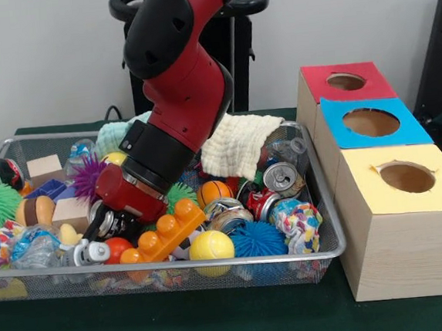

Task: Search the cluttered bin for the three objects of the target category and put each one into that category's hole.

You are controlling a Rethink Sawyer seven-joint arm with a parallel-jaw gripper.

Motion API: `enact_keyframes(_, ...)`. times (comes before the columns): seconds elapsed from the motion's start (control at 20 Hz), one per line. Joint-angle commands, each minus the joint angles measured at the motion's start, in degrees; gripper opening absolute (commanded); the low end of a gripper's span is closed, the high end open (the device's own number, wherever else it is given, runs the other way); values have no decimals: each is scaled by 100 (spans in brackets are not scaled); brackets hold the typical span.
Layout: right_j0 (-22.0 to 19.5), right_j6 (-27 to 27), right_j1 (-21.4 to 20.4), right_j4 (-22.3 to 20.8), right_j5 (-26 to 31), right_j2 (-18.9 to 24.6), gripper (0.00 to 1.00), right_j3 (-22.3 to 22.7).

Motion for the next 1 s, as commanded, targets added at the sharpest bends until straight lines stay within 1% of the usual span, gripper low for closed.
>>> enact_keyframes(0.05,-435,623,499,262,370,450,100,-74)
enact_keyframes(0.1,-456,600,498,266,569,456,100,-103)
enact_keyframes(0.25,-475,574,487,293,863,431,100,-139)
enact_keyframes(0.4,-453,645,603,463,1141,255,100,-204)
enact_keyframes(0.5,-506,645,611,506,1183,273,100,-236)
enact_keyframes(0.6,-601,602,590,498,1094,358,100,-259)
enact_keyframes(0.7,-630,585,642,559,1044,316,100,-290)
enact_keyframes(0.75,-622,596,688,606,1046,259,100,-304)
enact_keyframes(0.85,-564,673,880,785,1047,-20,100,-314)
enact_keyframes(0.9,-516,739,1038,923,1060,-241,100,-318)
enact_keyframes(1.0,-496,761,1179,1076,1008,-439,100,-301)
